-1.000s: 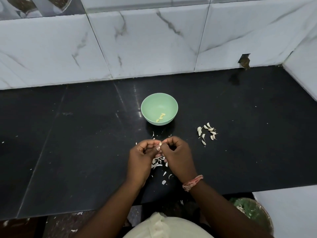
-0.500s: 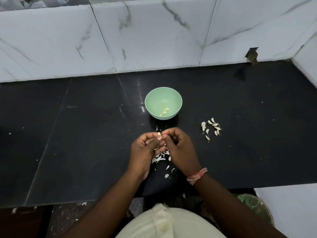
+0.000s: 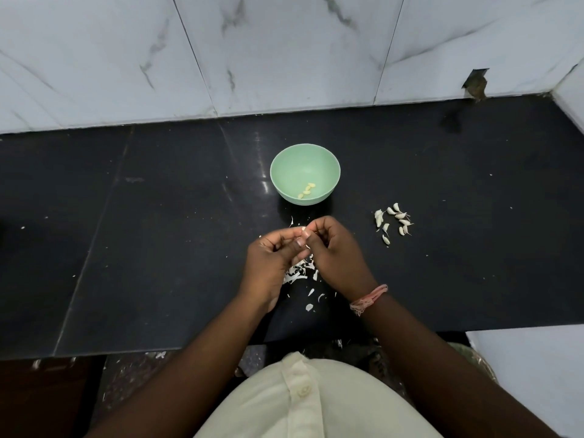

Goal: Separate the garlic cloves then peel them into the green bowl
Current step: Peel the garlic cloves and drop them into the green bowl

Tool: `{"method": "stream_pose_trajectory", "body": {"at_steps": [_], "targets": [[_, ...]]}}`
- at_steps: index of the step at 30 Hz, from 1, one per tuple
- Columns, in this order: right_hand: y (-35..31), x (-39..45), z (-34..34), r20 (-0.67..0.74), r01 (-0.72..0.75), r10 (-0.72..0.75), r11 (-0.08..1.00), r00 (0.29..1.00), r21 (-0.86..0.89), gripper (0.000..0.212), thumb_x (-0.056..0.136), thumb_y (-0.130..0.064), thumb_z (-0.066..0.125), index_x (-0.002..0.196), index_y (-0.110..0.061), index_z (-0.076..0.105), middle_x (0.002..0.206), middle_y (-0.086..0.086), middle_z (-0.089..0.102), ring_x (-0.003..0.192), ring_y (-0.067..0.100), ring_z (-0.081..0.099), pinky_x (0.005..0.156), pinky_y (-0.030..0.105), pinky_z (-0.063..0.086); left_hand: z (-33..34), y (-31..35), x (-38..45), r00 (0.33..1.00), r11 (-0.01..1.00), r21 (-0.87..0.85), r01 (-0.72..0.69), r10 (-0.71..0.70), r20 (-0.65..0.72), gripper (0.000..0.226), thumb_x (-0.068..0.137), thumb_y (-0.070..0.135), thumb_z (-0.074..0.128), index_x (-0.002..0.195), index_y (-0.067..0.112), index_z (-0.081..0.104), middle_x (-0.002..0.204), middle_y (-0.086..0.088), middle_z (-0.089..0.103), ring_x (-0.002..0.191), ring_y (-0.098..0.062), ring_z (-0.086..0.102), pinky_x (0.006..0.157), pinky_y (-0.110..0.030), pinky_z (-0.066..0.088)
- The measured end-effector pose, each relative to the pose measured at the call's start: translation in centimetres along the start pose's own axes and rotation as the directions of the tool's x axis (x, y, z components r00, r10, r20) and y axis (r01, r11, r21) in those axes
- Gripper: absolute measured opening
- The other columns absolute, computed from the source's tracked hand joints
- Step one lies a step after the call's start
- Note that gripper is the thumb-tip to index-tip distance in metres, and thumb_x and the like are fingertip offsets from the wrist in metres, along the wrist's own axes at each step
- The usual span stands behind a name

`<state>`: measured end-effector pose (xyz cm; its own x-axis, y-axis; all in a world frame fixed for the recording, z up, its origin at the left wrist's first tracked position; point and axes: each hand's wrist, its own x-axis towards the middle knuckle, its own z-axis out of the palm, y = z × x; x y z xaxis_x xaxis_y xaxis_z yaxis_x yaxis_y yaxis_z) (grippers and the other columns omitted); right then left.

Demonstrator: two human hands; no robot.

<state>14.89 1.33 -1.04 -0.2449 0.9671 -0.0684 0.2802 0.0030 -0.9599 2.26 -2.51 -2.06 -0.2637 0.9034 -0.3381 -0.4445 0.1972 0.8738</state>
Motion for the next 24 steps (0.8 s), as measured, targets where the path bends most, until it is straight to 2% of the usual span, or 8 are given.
{"method": "stream_pose_trajectory", "body": {"at_steps": [4, 9, 13, 16, 21, 24], "targets": [[0.4, 0.0, 0.7, -0.005, -0.054, 0.054, 0.998, 0.999, -0.015, 0.001, 0.099, -0.008, 0.06, 0.099, -0.007, 0.06, 0.081, -0.003, 0.066, 0.065, -0.004, 0.065, 0.064, 0.012, 0.045, 0.0, -0.3, -0.2, 1.0, 1.0, 0.019, -0.007, 0.007, 0.002, 0.024, 0.09, 0.0, 0.069, 0.113, -0.004, 0.07, 0.11, -0.023, 0.073, 0.108, -0.033, 0.071, 0.094, -0.041, 0.059], [1.1, -0.2, 0.9, -0.015, -0.098, 0.097, 0.994, 0.995, -0.056, 0.002, 0.099, -0.013, 0.061, 0.098, -0.013, 0.061, 0.083, -0.008, 0.065, 0.07, -0.006, 0.059, 0.067, 0.011, 0.044, -0.4, -0.2, -0.3, 0.999, 0.998, 0.052, -0.025, 0.027, -0.028, 0.029, 0.087, -0.014, 0.066, 0.112, 0.0, 0.07, 0.096, -0.014, 0.074, 0.093, -0.022, 0.071, 0.081, -0.03, 0.061], [0.6, -0.1, 0.7, 0.03, -0.188, 0.187, 0.98, 0.982, 0.059, 0.007, 0.099, -0.013, 0.064, 0.097, -0.008, 0.068, 0.073, -0.003, 0.067, 0.057, 0.001, 0.057, 0.056, 0.019, 0.047, -0.9, 0.0, -0.1, 0.994, 0.986, 0.136, -0.096, 0.102, -0.033, 0.034, 0.08, -0.018, 0.069, 0.107, 0.002, 0.071, 0.093, -0.011, 0.075, 0.092, -0.02, 0.07, 0.088, -0.032, 0.059], [0.0, -0.1, 0.4, 0.08, -0.211, 0.203, 0.971, 0.976, 0.114, 0.007, 0.098, -0.007, 0.064, 0.1, -0.002, 0.068, 0.074, 0.005, 0.068, 0.055, 0.006, 0.058, 0.051, 0.022, 0.05, -0.9, 0.2, -0.2, 0.991, 0.979, 0.16, -0.125, 0.13, -0.02, 0.035, 0.08, -0.019, 0.069, 0.106, 0.003, 0.071, 0.094, -0.01, 0.076, 0.093, -0.019, 0.07, 0.088, -0.032, 0.059], [0.1, -0.4, 0.2, 0.087, -0.151, 0.143, 0.984, 0.986, 0.097, 0.01, 0.099, -0.005, 0.059, 0.104, 0.0, 0.067, 0.081, 0.007, 0.068, 0.064, 0.01, 0.062, 0.061, 0.026, 0.057, -0.7, 0.3, -0.7, 0.992, 0.988, 0.103, -0.118, 0.121, -0.024, 0.039, 0.082, -0.017, 0.068, 0.116, 0.002, 0.068, 0.107, -0.008, 0.074, 0.101, -0.018, 0.072, 0.086, -0.028, 0.058], [0.1, -0.8, 0.2, 0.055, -0.098, 0.093, 0.992, 0.994, 0.083, 0.009, 0.099, -0.005, 0.059, 0.103, -0.003, 0.066, 0.082, 0.009, 0.07, 0.066, 0.014, 0.064, 0.064, 0.031, 0.058, -0.8, 0.3, -0.7, 0.997, 0.993, 0.098, -0.061, 0.066, -0.05, 0.027, 0.085, -0.012, 0.069, 0.109, 0.0, 0.071, 0.1, -0.013, 0.075, 0.09, -0.02, 0.072, 0.076, -0.025, 0.06]]}}
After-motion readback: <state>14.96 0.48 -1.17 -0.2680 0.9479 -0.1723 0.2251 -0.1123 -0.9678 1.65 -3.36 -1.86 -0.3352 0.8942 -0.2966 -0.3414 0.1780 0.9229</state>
